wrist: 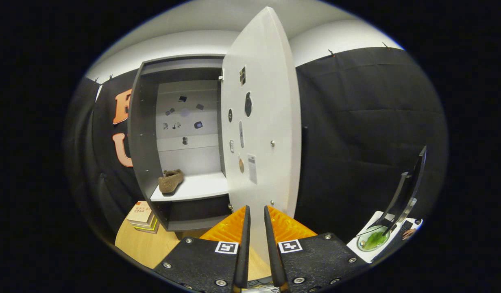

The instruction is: Open the shoe cabinet door, grab the shoes and put them into the shoe cabinet, then close the shoe cabinet door.

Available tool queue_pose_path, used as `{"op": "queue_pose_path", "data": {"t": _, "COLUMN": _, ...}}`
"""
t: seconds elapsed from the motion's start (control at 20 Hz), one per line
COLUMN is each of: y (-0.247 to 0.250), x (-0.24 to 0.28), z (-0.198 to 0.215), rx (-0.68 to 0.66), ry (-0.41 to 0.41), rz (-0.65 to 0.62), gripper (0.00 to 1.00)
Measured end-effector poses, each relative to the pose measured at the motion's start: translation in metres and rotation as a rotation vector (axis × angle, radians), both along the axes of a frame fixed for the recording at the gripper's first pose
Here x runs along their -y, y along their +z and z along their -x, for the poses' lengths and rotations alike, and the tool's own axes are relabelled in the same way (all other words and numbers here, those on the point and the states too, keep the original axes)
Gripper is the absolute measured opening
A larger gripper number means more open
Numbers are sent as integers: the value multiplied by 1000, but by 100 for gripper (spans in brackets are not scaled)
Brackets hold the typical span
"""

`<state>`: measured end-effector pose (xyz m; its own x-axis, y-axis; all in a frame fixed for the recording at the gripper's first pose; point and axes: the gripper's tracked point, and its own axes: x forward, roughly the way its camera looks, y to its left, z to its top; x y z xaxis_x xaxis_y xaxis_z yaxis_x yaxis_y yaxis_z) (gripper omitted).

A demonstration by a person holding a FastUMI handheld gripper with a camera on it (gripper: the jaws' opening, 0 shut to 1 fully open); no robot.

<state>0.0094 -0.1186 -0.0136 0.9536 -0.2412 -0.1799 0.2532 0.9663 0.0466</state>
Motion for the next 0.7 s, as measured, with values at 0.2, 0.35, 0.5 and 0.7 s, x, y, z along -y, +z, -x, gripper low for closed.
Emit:
{"op": "queue_pose_path", "data": {"t": 0.2, "y": -32, "x": -39, "z": -8, "rx": -52, "ry": 91, "rz": -21, "gripper": 22}}
{"op": "queue_pose_path", "data": {"t": 0.35, "y": -74, "x": -76, "z": -12, "rx": -127, "ry": 195, "rz": -64, "gripper": 22}}
{"op": "queue_pose_path", "data": {"t": 0.5, "y": -127, "x": -104, "z": -18, "rx": -217, "ry": 265, "rz": -90, "gripper": 22}}
{"op": "queue_pose_path", "data": {"t": 0.7, "y": -198, "x": -138, "z": -23, "rx": -334, "ry": 351, "rz": -125, "gripper": 22}}
